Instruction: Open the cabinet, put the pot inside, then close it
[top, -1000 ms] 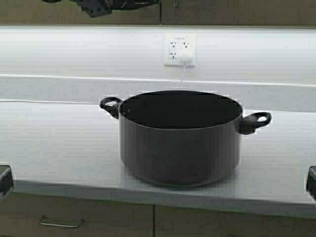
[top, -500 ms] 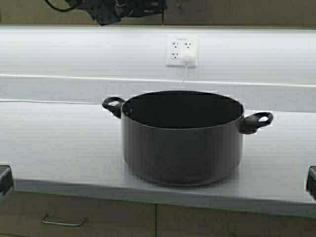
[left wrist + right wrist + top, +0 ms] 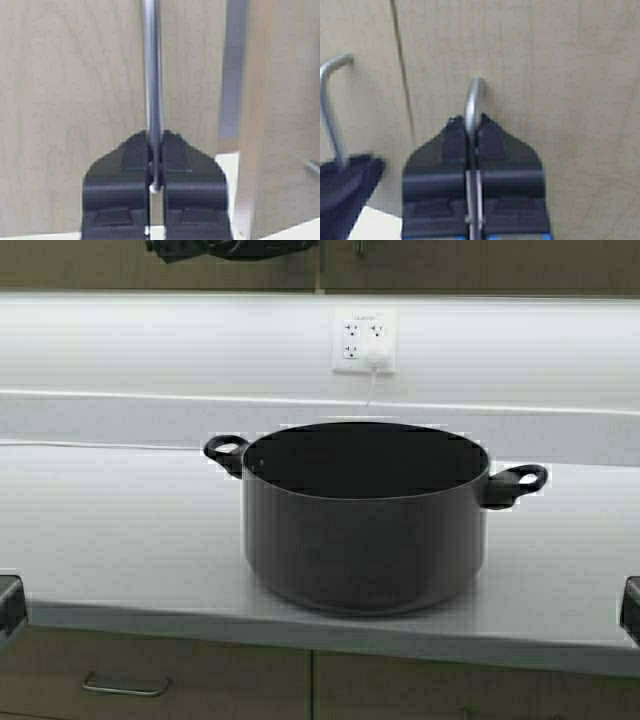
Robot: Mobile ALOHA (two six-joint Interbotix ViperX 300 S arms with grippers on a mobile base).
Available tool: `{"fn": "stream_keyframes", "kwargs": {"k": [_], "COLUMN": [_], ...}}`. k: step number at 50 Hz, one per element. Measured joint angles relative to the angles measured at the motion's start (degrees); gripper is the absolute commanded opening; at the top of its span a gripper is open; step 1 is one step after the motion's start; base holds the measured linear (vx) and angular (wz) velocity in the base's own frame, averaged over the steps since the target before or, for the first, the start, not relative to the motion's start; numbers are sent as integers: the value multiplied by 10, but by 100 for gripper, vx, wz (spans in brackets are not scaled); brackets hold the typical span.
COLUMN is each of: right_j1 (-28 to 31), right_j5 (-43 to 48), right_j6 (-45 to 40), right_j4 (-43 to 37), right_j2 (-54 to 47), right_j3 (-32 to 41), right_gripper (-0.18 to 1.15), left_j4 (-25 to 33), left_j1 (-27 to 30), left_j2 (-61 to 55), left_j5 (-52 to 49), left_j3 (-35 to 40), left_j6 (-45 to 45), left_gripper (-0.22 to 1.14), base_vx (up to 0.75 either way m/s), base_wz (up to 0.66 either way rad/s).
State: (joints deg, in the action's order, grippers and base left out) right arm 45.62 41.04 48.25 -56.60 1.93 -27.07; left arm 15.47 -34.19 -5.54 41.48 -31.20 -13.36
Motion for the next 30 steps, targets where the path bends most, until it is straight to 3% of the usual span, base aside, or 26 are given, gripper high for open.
{"fn": "stream_keyframes", "kwargs": {"k": [11,30], "right_j1": [-16,-65], "right_j5": [-137,-257], "right_j6": [11,9], "right_j4": [1,44], "right_j2": [100,206], "right_j3": [-73,-144], "right_gripper": [6,6], "left_j4": [1,10], "left_j1": [6,55], "left_j2": [81,187], "left_j5": [-80,-123], "left_j3": [-60,-154], "left_j6": [5,9], "left_gripper": [2,2], "base_vx": [-5,-12], "base_wz": [-6,-6]}}
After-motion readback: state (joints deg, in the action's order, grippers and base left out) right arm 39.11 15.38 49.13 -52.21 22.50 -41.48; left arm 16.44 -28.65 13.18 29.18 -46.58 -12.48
